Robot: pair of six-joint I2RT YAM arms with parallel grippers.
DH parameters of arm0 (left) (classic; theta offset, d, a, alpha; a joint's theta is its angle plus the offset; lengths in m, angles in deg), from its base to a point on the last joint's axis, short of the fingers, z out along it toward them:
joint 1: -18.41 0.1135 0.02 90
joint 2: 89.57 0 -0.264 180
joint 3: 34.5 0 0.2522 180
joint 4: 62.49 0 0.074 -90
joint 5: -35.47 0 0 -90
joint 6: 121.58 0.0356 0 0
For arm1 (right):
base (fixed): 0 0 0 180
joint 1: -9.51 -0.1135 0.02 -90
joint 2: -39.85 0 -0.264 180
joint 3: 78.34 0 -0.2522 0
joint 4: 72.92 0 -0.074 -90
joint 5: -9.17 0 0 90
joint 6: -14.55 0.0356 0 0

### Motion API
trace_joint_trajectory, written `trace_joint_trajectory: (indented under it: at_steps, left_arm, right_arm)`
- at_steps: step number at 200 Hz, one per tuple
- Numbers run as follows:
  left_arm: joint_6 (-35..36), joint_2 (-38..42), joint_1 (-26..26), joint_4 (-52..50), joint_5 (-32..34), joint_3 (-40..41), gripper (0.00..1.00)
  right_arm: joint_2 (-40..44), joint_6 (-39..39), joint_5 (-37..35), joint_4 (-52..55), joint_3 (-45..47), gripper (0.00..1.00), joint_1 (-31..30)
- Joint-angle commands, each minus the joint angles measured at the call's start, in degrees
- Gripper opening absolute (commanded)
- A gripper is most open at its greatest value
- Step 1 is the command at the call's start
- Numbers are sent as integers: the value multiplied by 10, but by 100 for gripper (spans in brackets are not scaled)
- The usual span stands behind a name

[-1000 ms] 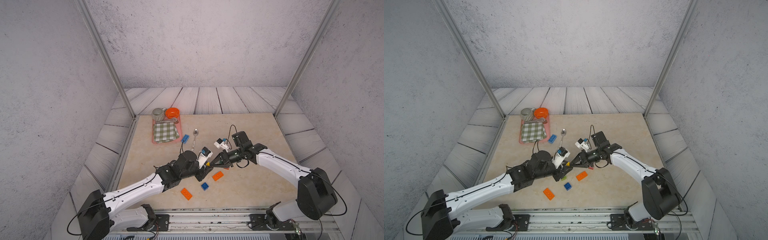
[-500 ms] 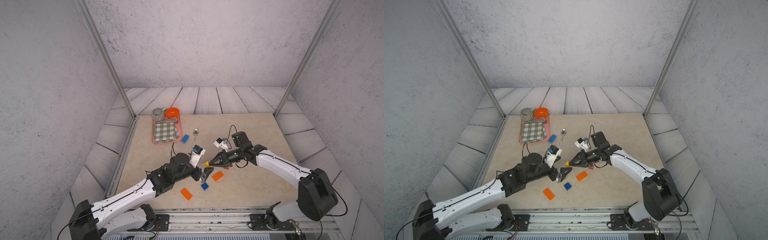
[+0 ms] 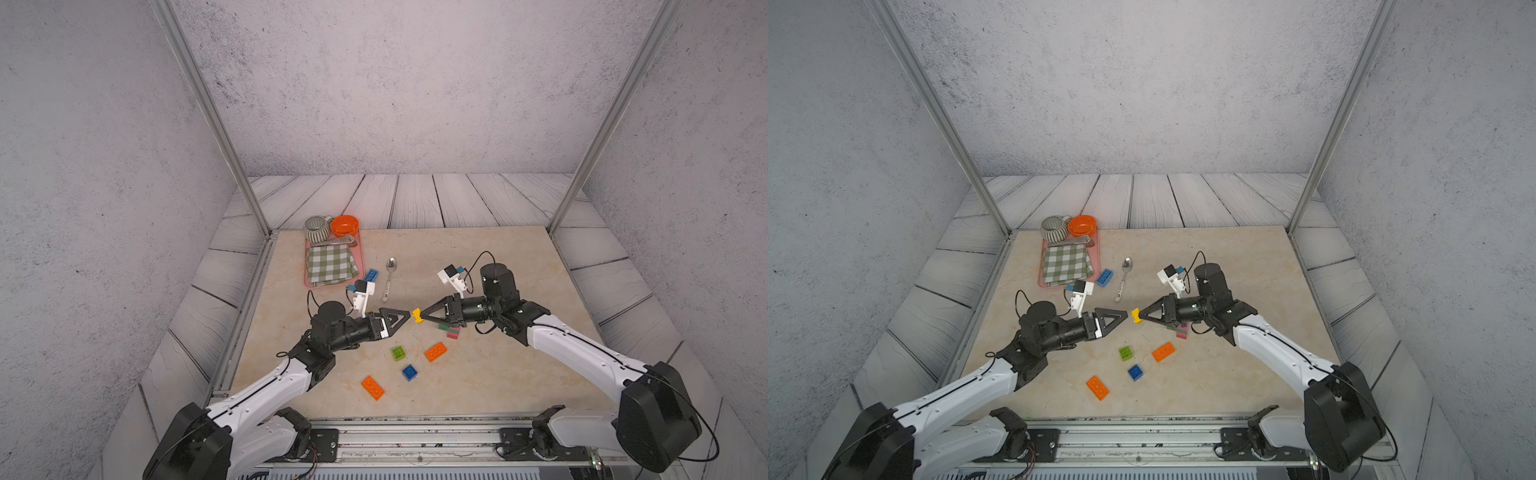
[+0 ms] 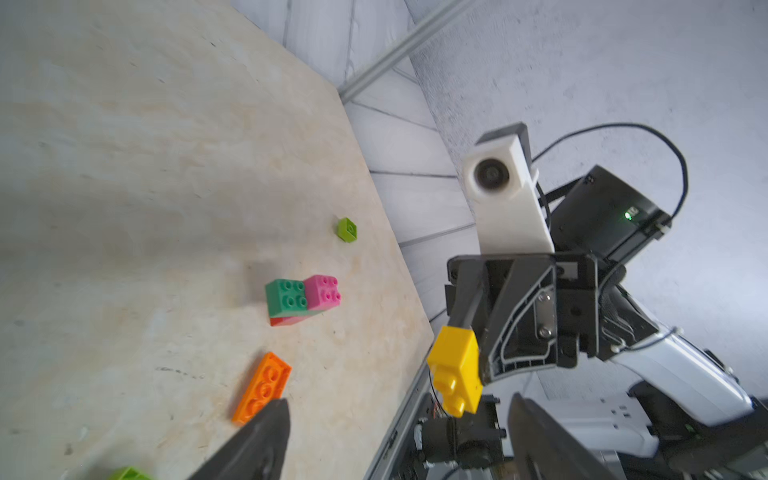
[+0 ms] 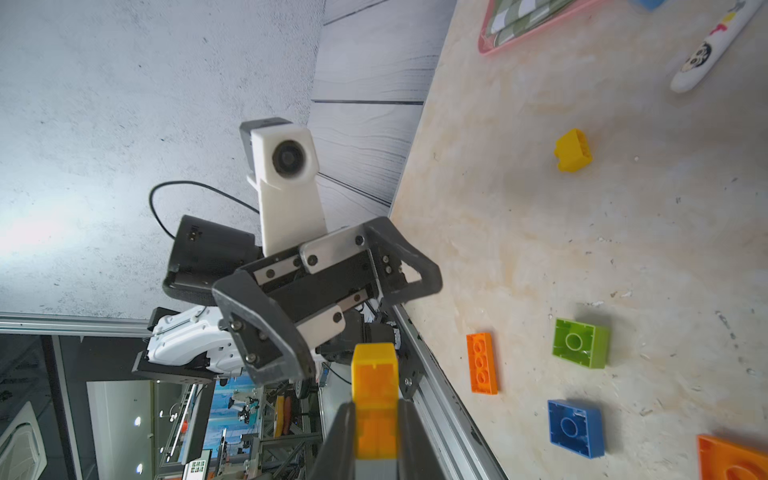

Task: Assemble the letter p with lego
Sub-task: Pick up the lego brick from the center of the board.

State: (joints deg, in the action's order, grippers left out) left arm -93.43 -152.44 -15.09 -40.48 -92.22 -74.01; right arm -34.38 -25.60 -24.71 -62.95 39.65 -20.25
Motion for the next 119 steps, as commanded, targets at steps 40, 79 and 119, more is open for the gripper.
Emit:
trace_joint_trajectory:
  at_steps: [40, 79, 119]
  left_arm:
    - [-155, -62, -1, 279, -67, 10, 66]
    - [-157, -74, -1, 291, -61, 15, 66]
    - [-185, -103, -1, 345, -57, 15, 65]
  right_arm:
    - [9, 95, -9, -147, 25, 14, 2]
    - [14, 110, -10, -170, 33, 14, 2]
    - [16, 130, -8, -199, 42, 14, 2]
